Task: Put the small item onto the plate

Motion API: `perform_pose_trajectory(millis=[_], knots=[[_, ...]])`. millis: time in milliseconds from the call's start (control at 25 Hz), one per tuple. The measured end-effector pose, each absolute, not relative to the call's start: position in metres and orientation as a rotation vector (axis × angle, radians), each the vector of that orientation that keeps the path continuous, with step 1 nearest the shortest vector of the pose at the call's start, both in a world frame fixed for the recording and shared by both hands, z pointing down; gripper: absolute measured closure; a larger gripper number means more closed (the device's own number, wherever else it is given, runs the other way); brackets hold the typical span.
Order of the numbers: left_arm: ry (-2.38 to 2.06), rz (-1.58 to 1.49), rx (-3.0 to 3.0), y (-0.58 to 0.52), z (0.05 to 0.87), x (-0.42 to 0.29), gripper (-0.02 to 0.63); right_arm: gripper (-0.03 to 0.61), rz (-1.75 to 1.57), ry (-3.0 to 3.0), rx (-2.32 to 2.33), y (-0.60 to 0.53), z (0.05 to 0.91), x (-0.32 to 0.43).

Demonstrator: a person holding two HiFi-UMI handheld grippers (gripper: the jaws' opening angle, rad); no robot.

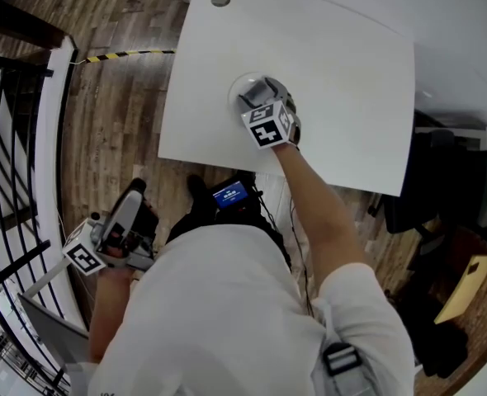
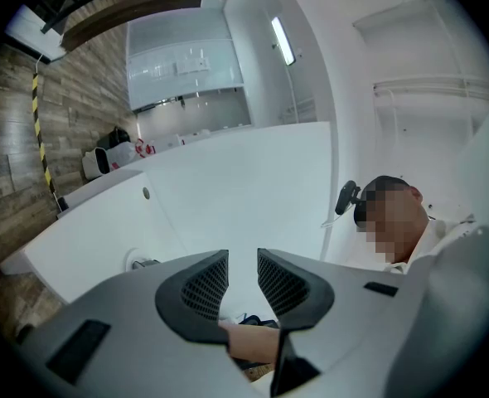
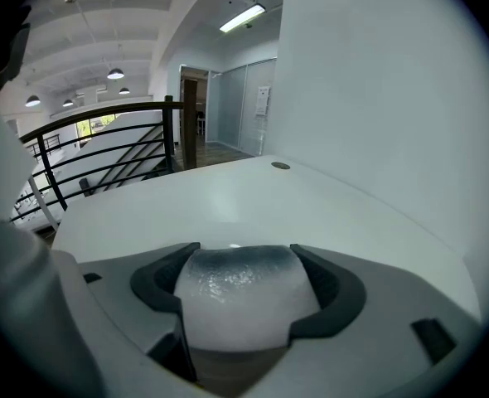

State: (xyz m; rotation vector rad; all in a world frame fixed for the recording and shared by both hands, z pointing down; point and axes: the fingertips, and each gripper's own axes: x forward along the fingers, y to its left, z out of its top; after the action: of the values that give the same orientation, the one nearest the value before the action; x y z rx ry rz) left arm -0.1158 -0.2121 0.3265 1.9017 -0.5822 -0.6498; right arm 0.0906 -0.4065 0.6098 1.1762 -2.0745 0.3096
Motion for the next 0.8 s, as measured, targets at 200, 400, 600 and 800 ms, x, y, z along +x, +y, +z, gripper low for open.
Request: perform_pose_trajectory(millis=[200,400,600,800], knots=[[-0.568,-0.649,1.899,-0.2122,0.3262,-0.1128,0.502,0.253,0.311,-2.075,1.181,-0.4073,0.6097,0.0891],[-0.573,-0.643,1.901,-0.2125,0.3247,-0.1083,0.502,0.253,0.291,-2.081,1.190,-0.4087,0.6093,0.0911],[-0.580,-0.630,1.907,-0.2090,0.3269,-0.1062,0.502,0.253,0.306,-2.087,1.172,-0.4073,0.6112,0.0921],[-0.578,-0.634,1.904,-0.2060,0.3269,-0.1058,0.502,0.253,0.318,-2.090,1.151,-0.4033,0.6121,0.0907]])
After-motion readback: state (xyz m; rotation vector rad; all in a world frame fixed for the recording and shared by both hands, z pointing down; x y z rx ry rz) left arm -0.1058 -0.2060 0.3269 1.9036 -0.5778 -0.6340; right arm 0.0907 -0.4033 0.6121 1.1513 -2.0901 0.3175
